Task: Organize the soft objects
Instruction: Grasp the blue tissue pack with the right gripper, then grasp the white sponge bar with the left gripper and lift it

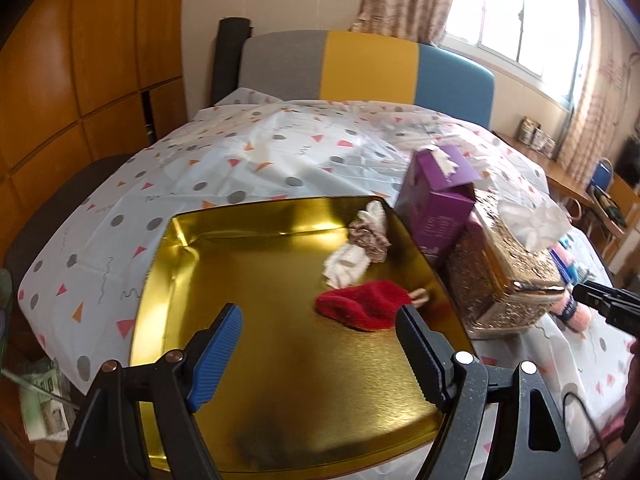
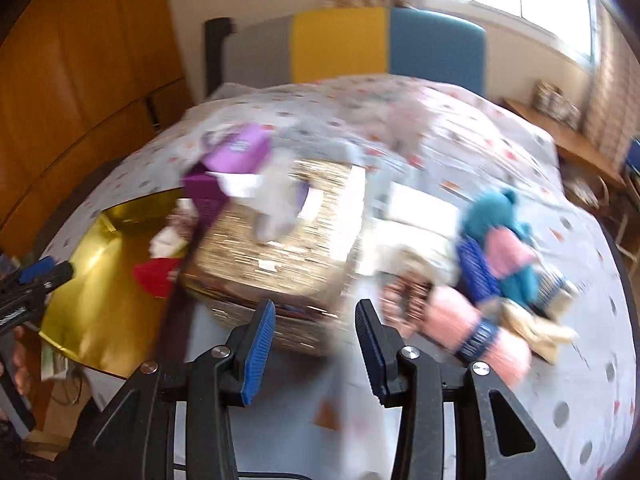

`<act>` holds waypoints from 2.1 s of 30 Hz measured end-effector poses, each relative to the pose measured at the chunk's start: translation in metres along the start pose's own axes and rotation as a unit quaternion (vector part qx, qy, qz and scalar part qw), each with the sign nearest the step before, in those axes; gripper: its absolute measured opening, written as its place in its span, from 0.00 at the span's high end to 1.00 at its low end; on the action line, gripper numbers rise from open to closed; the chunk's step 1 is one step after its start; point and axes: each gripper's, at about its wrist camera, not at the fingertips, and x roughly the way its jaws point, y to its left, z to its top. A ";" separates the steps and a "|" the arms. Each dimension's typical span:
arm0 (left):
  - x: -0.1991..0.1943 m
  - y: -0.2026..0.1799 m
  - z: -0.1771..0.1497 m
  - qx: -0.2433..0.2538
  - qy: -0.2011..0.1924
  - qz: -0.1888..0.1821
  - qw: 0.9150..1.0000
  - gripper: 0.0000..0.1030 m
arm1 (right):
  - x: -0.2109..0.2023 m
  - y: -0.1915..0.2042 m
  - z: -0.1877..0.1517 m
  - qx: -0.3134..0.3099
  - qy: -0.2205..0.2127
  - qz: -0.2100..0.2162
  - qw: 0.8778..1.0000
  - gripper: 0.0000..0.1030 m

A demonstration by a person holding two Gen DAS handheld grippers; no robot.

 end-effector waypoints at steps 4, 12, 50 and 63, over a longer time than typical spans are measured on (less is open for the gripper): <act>0.000 -0.016 -0.001 0.023 0.002 -0.018 1.000 0.23 | 0.000 -0.055 -0.013 0.064 0.017 -0.035 0.997 0.60; -0.001 -0.043 -0.004 0.058 0.006 -0.044 0.997 0.23 | 0.015 -0.126 -0.007 0.140 0.030 -0.058 0.988 0.60; 0.035 -0.294 0.119 0.446 0.004 -0.070 0.892 0.19 | -0.002 -0.166 0.025 0.155 -0.033 -0.037 0.987 0.74; 0.159 -0.381 0.099 0.615 0.067 -0.017 0.785 0.21 | -0.018 -0.189 0.025 0.210 -0.059 -0.006 0.976 0.74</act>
